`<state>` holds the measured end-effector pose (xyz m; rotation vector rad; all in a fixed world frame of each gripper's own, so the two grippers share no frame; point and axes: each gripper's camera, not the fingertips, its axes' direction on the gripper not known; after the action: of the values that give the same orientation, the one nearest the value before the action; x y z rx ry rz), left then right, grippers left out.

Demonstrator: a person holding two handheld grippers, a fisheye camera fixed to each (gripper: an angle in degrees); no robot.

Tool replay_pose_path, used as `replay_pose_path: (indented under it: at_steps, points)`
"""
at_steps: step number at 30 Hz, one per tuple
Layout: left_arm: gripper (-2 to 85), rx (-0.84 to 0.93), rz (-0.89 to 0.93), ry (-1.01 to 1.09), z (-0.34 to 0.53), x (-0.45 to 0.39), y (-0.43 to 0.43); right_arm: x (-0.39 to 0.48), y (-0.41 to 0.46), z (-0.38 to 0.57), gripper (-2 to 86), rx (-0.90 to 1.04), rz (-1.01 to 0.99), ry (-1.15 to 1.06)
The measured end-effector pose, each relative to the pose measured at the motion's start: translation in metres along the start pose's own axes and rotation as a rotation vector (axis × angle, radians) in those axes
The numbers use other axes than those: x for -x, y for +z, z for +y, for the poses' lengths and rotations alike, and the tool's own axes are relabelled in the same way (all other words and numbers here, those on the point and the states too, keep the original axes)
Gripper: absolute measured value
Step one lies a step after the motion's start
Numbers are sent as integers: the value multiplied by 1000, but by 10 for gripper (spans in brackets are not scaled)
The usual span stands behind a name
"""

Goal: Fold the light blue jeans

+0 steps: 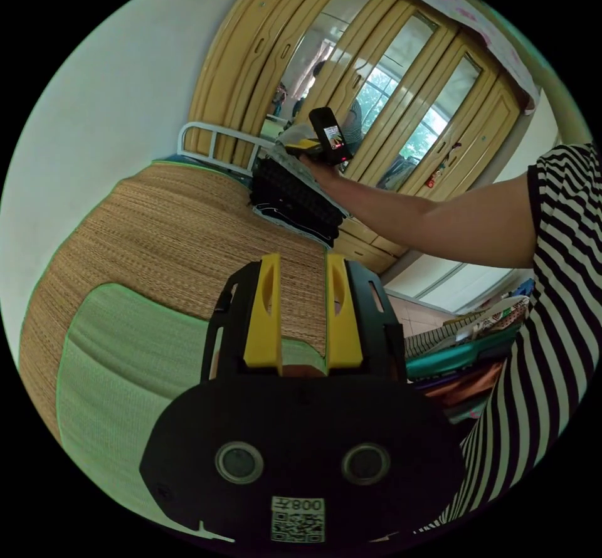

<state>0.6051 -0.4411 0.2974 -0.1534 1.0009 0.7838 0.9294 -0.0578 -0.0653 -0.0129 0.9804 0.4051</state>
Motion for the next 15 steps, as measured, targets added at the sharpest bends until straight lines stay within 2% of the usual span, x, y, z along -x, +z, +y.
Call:
replay_pose_path:
  at_steps: [7,9,15]
  points:
    - [103,69,-7,-41,10,40,-8,-15,26,-12,65,27,27,-16]
    - [99,79,-12,-53,17,51,-15,-31,28,-13,37,33,-33,25]
    - [92,64,4,-80,45,67,-36,-113,11,-7,7,-16,-385,270]
